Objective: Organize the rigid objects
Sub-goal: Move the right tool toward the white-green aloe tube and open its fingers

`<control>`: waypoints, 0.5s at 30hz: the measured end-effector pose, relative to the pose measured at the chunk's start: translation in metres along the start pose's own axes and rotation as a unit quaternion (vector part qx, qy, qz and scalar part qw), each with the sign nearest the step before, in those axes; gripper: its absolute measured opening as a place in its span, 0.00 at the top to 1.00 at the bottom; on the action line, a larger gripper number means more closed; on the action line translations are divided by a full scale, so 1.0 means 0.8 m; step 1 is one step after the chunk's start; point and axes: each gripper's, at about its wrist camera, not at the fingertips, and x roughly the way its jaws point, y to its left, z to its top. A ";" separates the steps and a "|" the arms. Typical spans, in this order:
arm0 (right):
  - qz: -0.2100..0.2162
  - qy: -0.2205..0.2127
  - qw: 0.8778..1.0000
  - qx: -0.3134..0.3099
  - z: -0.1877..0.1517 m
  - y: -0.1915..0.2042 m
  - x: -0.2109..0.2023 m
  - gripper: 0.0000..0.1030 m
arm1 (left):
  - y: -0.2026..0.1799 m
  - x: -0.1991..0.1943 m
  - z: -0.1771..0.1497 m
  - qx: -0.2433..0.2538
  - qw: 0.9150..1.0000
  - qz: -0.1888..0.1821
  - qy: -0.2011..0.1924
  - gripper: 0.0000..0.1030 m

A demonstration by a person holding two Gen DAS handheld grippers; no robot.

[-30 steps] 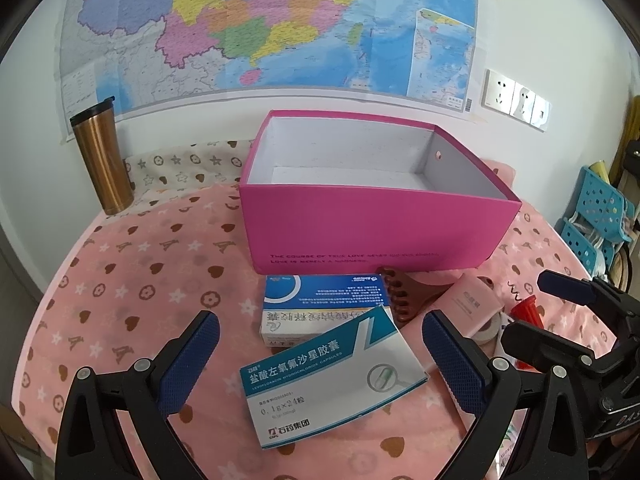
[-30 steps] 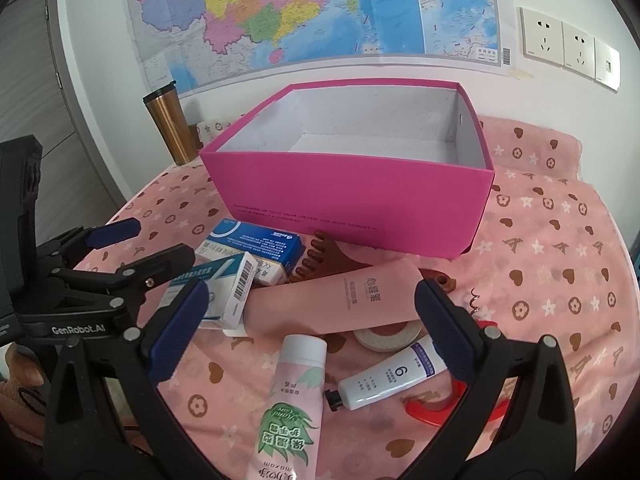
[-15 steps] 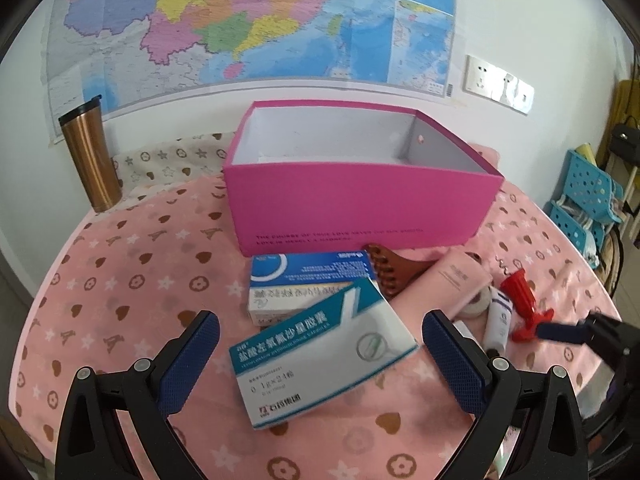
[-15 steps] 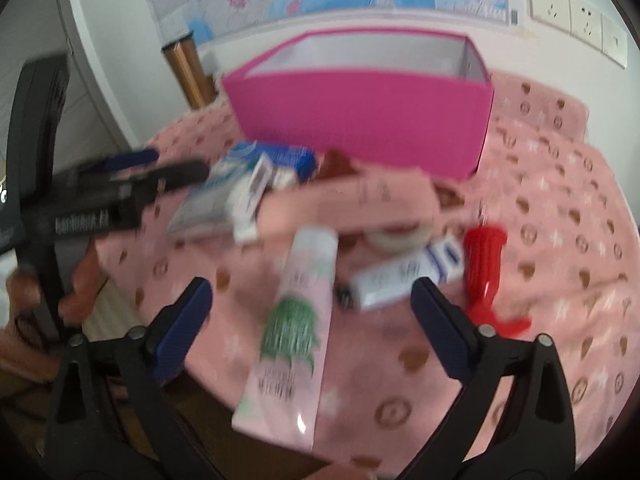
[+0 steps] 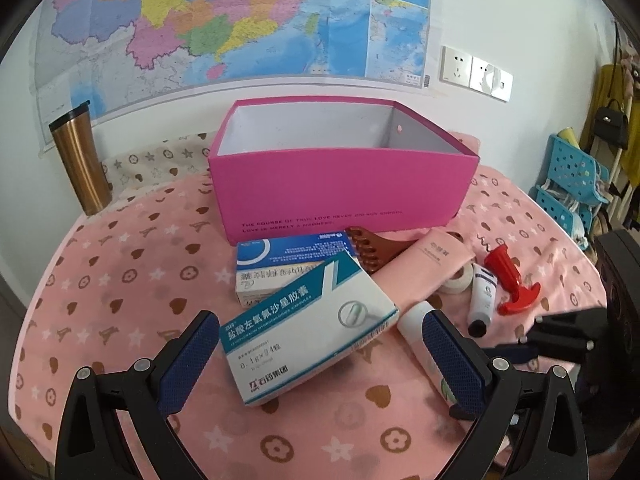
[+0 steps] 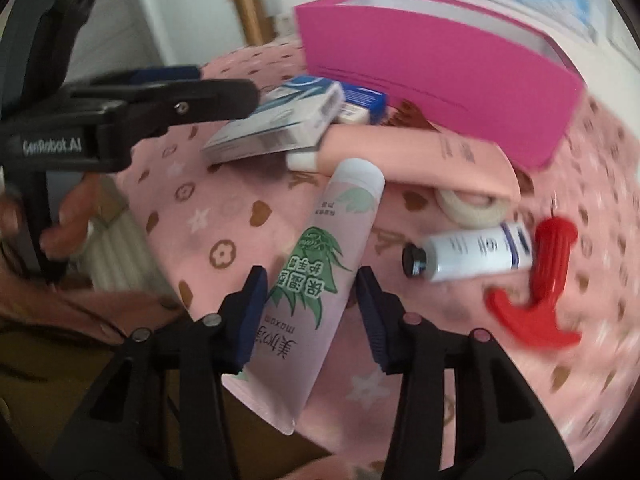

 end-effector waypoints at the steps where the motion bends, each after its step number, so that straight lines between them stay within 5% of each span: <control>1: 0.002 0.005 1.000 -0.012 -0.001 0.001 -0.002 0.54 | -0.001 -0.001 -0.001 0.002 1.000 -0.003 0.001 0.00; 6: 0.008 0.023 0.997 -0.069 -0.022 -0.006 -0.018 0.56 | -0.015 0.000 -0.005 0.022 0.999 -0.041 0.004 0.00; 11: -0.025 0.011 1.000 -0.014 -0.032 -0.045 -0.040 0.37 | -0.043 0.011 -0.010 0.054 0.995 -0.083 0.018 0.00; 15: -0.018 -0.014 0.997 0.073 -0.052 -0.067 -0.059 0.37 | -0.062 0.028 -0.019 0.072 0.990 -0.110 0.048 0.00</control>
